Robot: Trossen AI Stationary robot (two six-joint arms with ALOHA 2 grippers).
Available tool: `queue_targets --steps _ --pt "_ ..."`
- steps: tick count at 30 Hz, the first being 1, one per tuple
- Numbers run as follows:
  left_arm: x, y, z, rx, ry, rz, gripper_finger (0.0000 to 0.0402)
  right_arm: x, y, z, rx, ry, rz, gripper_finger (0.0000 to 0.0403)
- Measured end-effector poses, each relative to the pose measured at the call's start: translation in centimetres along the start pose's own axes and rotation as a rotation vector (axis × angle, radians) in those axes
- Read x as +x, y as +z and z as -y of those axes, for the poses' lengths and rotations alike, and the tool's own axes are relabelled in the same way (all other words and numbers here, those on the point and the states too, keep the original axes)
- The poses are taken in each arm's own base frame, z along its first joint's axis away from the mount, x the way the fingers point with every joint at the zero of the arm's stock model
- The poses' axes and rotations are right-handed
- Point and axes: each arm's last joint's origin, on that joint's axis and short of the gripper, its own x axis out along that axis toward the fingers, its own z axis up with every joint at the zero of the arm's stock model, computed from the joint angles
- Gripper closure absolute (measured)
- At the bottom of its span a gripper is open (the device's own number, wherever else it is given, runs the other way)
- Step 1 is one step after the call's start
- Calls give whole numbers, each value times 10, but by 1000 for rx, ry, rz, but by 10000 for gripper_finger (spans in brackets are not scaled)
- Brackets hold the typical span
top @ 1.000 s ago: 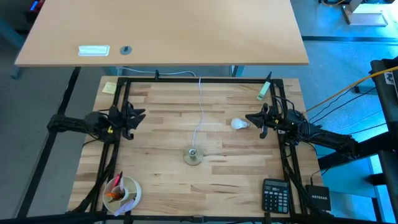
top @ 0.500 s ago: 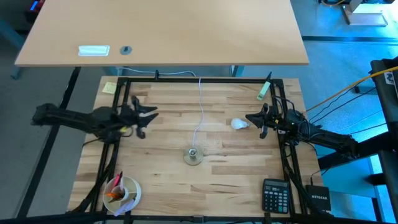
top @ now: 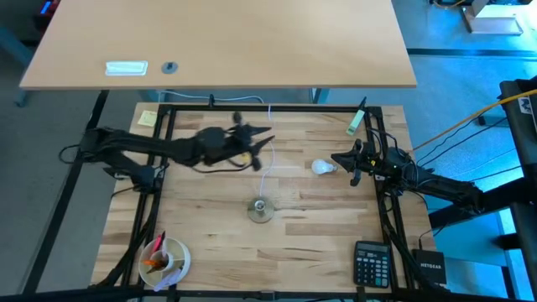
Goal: Screw lightbulb
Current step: Insert the lightbulb into the lamp
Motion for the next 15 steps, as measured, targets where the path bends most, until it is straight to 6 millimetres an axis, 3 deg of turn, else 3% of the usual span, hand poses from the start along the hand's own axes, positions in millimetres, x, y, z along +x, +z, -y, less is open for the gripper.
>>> queue_targets --steps 7,15 --pt "59 0 23 87 -76 -1 280 0 0 0 1 0 0 384" --pt "103 -13 42 -36 -170 -47 173 0 -1 2 -24 -41 -2 384"
